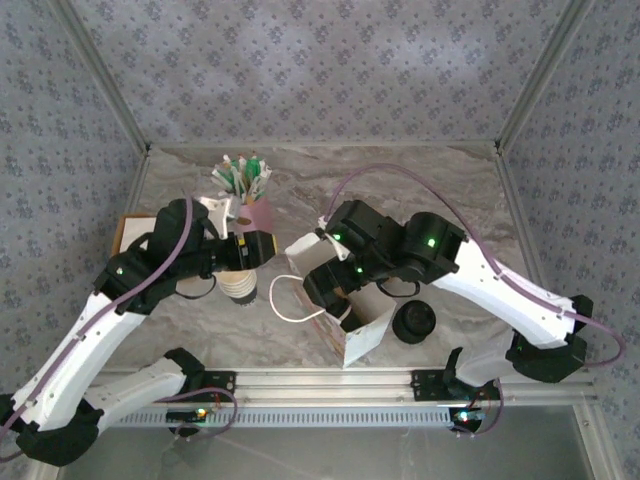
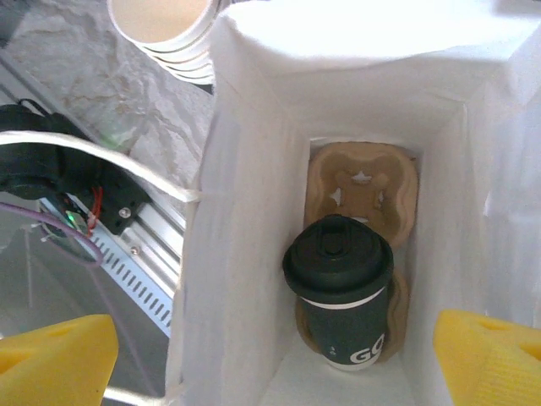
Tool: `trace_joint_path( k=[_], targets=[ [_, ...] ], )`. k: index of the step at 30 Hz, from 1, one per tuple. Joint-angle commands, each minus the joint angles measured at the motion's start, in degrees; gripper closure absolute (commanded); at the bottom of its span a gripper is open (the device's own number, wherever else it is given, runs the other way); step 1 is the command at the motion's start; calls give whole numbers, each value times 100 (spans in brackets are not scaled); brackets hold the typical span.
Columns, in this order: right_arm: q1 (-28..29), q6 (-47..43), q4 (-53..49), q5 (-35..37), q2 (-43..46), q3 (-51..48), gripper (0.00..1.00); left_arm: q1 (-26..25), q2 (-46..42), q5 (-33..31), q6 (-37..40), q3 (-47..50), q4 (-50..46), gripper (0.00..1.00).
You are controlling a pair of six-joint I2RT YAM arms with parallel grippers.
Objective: Pack the takeout coffee
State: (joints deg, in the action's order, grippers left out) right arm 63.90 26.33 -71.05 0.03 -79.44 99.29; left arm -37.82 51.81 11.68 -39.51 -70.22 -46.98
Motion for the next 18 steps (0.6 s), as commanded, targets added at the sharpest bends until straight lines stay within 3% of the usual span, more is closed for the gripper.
trace_joint_path(
  k=[1,5,10,12,18],
  targets=[
    [24,-39,187,-214,272,126,2,61,-40,-99,135,-285,-151,31],
    [-3,-116,474,-260,584,76,3,134,-33,-173,176,-421,-233,30],
    [-352,-242,728,-57,971,177,9,437,36,-258,274,-782,-361,9],
    [-669,-305,755,-58,1064,296,12,603,169,-305,349,-1018,-467,1],
    [-2071,-556,905,-674,1090,614,14,1117,857,-314,655,-1865,-747,1]
  ],
)
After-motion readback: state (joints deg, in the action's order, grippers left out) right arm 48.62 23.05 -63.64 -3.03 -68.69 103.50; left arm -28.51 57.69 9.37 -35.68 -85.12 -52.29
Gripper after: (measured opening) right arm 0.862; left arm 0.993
